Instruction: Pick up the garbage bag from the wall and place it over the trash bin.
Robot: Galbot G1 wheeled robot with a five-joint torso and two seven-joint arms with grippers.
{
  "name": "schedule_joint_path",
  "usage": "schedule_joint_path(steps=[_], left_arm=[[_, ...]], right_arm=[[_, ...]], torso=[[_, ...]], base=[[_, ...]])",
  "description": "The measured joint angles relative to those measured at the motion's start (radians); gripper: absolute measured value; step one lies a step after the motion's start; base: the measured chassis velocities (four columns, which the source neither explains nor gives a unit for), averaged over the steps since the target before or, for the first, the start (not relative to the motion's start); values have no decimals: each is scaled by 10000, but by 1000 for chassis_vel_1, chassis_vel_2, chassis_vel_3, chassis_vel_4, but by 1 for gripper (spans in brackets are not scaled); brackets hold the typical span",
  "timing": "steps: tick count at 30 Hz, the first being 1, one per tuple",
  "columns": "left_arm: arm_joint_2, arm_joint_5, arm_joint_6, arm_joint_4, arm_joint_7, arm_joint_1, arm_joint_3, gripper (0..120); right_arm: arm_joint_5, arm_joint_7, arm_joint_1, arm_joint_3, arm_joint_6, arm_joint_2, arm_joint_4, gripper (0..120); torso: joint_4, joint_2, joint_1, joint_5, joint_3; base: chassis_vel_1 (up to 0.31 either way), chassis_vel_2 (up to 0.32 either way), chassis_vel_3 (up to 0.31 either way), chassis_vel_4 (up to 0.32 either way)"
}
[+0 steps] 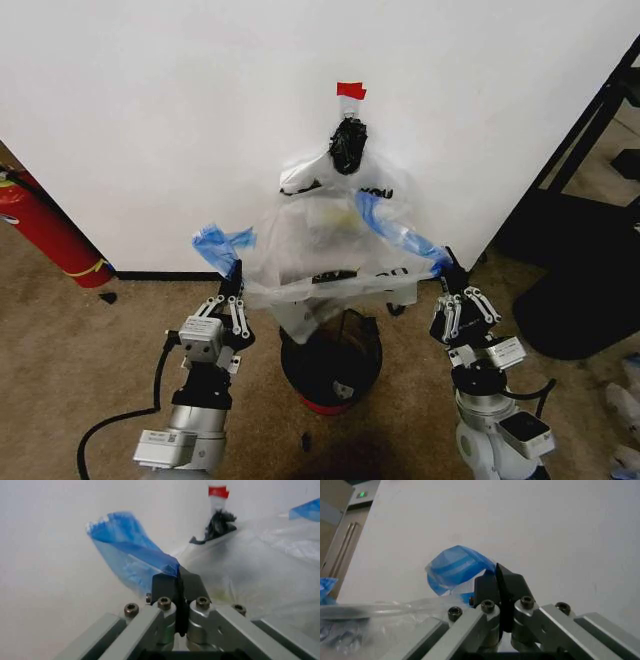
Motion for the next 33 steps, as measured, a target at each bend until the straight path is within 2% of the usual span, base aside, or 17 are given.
schedule_joint_path(steps=[11,21,23,33], left_arm=[[187,627,-308,1447,-382,-183,233,0],[360,772,-322,2121,-498,-41,590,0],[495,756,-323,2284,-519,65,774,0],[1076,779,-186,2654,-564,210,976,0]], right_arm=[[-92,-366,315,-661,-11,76,-2199,0],[-215,-750,412,-900,-12,149,-2883,0],[101,-1371,467,-795,-12,-10,-3067,0],[518,-2457,613,-546,-14,-986,-3847,0]], torso=[[1,0,1,0,1],[0,0,0,0,1],[0,0,0,-1,1],[1,0,1,0,1]], base=[[0,0,0,0],[0,0,0,0],[0,0,0,0],[0,0,0,0]])
